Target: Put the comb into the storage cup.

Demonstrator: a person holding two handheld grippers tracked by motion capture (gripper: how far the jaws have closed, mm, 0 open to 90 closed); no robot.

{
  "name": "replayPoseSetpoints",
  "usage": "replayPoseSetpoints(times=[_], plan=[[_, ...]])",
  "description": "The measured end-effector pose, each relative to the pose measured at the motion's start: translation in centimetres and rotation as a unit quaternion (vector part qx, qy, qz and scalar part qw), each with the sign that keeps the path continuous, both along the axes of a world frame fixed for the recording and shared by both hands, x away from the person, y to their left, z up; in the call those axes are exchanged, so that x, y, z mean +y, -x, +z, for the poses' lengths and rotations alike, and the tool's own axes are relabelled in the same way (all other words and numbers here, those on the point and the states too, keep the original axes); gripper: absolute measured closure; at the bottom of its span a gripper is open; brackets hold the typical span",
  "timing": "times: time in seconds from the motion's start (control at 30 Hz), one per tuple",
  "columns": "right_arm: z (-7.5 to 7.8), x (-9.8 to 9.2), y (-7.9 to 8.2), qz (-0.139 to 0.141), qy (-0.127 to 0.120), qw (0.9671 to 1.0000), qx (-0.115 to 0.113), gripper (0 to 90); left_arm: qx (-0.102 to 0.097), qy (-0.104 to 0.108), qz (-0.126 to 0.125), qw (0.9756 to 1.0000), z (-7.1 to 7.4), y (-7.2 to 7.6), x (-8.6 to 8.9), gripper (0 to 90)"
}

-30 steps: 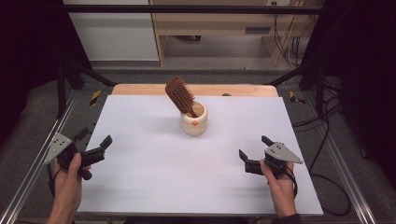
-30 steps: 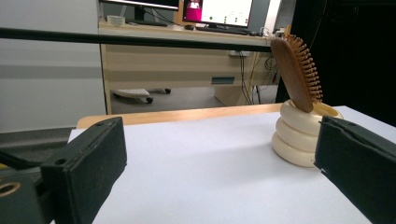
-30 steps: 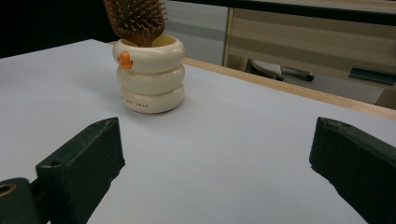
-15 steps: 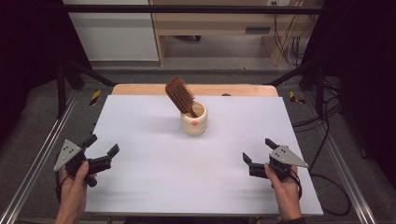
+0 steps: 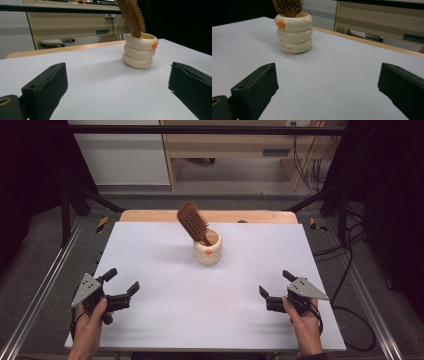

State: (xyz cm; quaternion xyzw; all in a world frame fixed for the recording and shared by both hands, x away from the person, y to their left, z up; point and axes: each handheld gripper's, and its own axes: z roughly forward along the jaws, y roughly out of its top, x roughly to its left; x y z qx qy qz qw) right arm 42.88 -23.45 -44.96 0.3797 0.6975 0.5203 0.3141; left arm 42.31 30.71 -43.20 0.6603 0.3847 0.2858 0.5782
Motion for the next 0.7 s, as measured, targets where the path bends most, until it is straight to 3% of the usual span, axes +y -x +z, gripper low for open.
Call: replayPoseSetpoints(times=[0.4,0.53,0.7], plan=[[-0.4,0.5,0.0,0.017,-0.003,0.9999,0.003,3.0,0.011,0.007,-0.031,0.9994,-0.5,0.6,-1.6,2.4],[-0.6,0.8,0.0,0.024,-0.013,0.9996,0.006,2.9,0.013,0.013,-0.03,0.9994,-0.9,1.1,-2.1,2.5],[-0.8,1.1,0.0,0.04,-0.036,0.9985,0.013,2.9,-0.007,0.007,-0.023,0.9997,-0.7,1.7,-2.3,2.9]])
